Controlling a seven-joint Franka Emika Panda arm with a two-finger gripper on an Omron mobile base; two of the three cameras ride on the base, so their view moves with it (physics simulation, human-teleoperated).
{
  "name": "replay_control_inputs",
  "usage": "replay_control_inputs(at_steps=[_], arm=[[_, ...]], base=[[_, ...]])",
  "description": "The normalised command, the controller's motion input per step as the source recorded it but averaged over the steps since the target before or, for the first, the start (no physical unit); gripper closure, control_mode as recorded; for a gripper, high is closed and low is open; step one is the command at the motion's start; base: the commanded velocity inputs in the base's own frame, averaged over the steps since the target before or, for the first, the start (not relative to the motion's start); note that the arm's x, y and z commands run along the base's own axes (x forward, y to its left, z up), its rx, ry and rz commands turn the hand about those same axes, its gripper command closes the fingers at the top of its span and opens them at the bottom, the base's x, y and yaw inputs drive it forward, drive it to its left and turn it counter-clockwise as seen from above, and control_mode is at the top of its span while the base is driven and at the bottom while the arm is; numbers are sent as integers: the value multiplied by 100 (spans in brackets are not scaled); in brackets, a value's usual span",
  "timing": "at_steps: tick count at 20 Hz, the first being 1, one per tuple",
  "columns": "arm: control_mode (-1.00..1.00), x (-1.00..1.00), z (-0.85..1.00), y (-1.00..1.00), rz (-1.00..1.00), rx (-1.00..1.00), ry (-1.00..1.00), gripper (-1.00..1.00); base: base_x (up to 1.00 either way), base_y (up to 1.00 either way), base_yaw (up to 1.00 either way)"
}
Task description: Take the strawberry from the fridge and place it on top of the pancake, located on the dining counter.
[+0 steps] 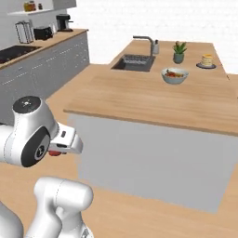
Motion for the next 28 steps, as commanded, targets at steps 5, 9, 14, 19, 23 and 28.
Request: replay_control_inputs(at_steps=[5,9,14,19,23,28], arm=[[100,0,0,0,0,0,0,100],[100,0,0,0,0,0,0,100],[100,0,0,0,0,0,0,100],[100,0,0,0,0,0,0,100],[100,0,0,0,0,0,0,100],[100,0,0,0,0,0,0,100]], base=[[57,-100,-21],[61,-100,-17],[49,-100,-2],[28,-100,-11],[38,-100,-13],[59,-100,-1]])
